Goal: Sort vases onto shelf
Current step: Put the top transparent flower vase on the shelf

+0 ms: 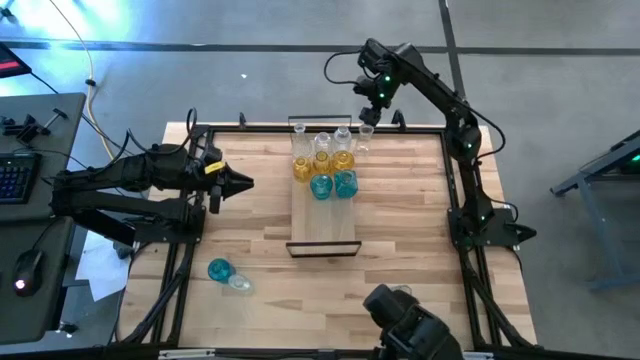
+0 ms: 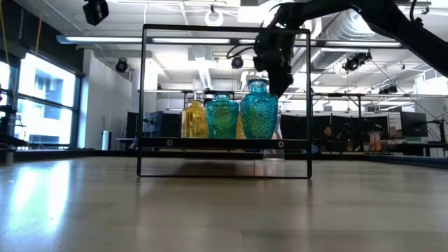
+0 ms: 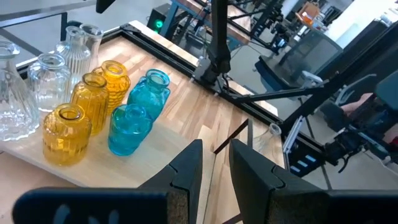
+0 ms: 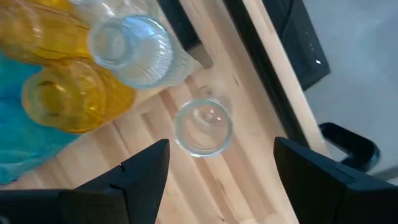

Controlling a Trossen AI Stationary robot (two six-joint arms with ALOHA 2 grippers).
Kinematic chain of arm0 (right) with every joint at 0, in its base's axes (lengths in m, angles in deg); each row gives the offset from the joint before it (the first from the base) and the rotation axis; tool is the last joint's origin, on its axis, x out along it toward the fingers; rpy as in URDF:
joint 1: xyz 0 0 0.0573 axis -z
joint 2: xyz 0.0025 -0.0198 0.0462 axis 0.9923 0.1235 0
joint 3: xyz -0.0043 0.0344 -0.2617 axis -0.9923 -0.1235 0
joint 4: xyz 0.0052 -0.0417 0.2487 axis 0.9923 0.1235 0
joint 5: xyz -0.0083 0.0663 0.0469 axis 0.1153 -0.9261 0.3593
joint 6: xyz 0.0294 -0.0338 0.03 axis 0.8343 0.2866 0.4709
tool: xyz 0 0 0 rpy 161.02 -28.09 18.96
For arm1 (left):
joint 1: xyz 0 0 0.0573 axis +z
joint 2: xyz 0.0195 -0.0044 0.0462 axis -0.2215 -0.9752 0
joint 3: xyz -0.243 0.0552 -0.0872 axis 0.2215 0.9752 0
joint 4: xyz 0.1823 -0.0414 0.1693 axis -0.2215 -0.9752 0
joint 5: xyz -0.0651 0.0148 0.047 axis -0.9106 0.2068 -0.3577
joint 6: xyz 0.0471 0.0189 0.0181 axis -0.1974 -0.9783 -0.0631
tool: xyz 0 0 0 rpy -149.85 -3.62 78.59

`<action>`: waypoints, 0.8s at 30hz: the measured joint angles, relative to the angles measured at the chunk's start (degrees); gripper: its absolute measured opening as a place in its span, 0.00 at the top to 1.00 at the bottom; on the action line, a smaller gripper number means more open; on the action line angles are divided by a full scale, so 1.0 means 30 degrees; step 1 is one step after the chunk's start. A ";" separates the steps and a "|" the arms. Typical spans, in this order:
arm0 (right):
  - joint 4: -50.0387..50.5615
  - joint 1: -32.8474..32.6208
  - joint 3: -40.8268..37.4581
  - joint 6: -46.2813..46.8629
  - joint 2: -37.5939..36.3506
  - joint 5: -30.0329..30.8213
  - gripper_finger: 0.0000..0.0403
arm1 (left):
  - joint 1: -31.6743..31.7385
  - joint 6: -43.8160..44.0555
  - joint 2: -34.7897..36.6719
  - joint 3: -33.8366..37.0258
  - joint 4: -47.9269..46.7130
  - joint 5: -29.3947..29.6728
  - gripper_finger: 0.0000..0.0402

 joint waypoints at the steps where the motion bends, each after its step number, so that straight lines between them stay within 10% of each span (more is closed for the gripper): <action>1: 0.0000 -0.0053 0.0000 -0.0009 0.0011 0.0323 0.33 | 0.0000 0.0021 0.0000 0.0000 0.0000 0.0004 0.82; 24: -0.2053 -0.0075 0.0000 0.0128 -0.0025 0.0398 0.33 | 0.0000 0.1697 0.0000 0.0000 0.0005 0.0008 0.82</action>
